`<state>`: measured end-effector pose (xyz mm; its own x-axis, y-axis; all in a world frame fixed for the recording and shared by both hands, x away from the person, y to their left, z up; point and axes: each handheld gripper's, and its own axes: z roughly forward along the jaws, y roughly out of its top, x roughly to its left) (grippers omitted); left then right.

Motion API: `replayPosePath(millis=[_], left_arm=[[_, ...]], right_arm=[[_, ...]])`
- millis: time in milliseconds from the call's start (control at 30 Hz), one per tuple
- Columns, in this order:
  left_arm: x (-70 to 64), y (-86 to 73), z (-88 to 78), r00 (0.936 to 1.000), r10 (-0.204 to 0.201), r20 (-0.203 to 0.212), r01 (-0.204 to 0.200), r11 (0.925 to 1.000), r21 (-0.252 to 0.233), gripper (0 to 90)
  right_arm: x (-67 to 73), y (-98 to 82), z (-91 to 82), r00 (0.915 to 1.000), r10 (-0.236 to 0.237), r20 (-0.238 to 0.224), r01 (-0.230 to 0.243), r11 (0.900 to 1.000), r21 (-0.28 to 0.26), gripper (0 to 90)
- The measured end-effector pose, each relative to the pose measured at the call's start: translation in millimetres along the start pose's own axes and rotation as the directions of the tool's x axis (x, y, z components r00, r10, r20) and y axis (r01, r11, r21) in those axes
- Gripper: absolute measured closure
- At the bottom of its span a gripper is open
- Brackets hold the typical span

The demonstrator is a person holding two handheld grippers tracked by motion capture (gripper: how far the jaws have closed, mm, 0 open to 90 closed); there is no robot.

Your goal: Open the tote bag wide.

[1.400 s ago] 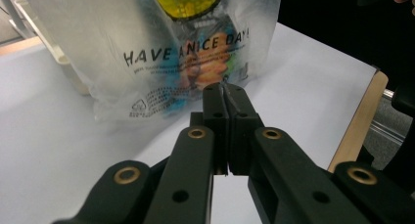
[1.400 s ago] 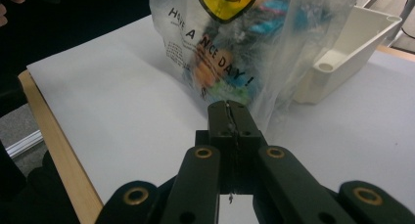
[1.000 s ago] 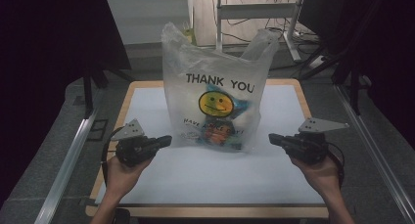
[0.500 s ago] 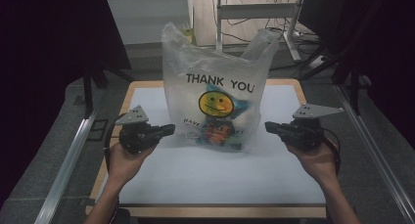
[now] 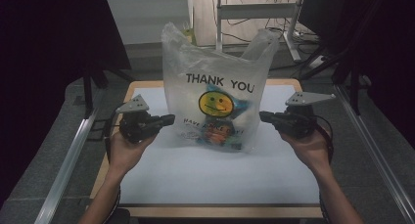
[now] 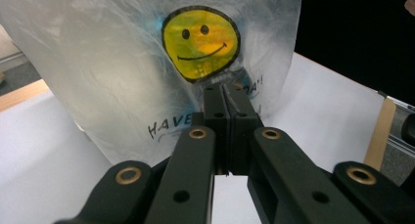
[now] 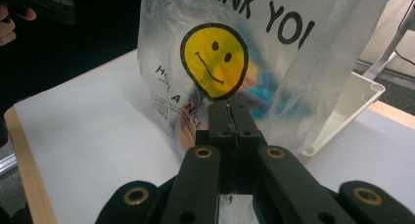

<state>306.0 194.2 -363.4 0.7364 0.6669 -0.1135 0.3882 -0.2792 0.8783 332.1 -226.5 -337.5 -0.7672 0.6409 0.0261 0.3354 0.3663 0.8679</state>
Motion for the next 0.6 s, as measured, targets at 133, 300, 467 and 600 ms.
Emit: replayPosePath(millis=[133, 300, 467, 600], left_arm=[[3.1, 5.5, 0.6, 1.0000, -0.001, -0.002, 0.001, 1.0000, -0.005, 88.9], [6.7, 11.8, 2.6, 0.9999, -0.010, 0.002, 0.010, 0.9998, -0.017, 88.9], [7.3, 15.7, 4.4, 1.0000, -0.008, 0.004, 0.008, 0.9998, -0.018, 89.0], [6.9, 16.2, 4.7, 1.0000, -0.005, 0.007, 0.005, 0.9998, -0.017, 89.0]], right_arm=[[-2.4, 6.6, 3.7, 1.0000, 0.008, -0.002, -0.008, 1.000, 0.000, 89.1], [-9.5, 17.2, 9.6, 0.9997, 0.023, 0.006, -0.023, 1.000, 0.000, 89.1], [-13.4, 26.2, 13.0, 0.9996, 0.025, 0.013, -0.025, 1.000, -0.002, 89.1], [-15.5, 35.5, 16.6, 0.9995, 0.028, 0.016, -0.028, 1.000, -0.002, 89.1]])
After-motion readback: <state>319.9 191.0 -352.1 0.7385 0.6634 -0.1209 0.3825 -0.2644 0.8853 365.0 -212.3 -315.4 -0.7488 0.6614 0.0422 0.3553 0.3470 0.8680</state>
